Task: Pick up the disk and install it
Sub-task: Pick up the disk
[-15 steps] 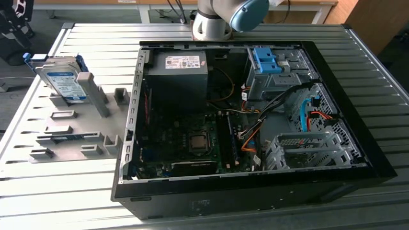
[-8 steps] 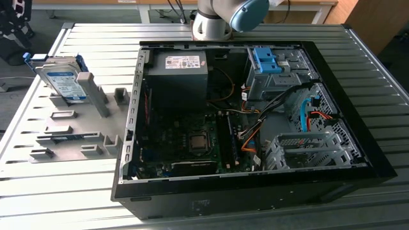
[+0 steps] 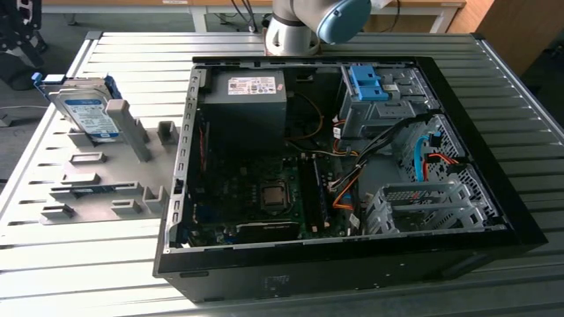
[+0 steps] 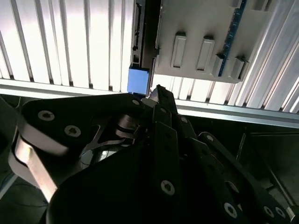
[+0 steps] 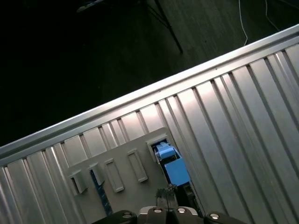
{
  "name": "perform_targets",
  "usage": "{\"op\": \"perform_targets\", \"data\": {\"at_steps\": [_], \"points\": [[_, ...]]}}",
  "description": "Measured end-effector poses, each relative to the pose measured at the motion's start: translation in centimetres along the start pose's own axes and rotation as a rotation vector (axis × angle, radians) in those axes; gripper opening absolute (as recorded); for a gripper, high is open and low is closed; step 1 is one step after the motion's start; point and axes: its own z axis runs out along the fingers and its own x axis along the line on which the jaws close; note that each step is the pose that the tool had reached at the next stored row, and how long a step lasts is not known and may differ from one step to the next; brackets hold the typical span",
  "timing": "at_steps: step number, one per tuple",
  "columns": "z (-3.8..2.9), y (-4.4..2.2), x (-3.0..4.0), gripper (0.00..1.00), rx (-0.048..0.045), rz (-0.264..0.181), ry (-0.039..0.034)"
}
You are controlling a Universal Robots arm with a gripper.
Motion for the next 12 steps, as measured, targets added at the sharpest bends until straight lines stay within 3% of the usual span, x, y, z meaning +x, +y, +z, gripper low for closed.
{"op": "perform_targets", "data": {"at_steps": [12], "points": [[0.24,0.06,-0.13,0.11,-0.0051,-0.205,0.0089]]}}
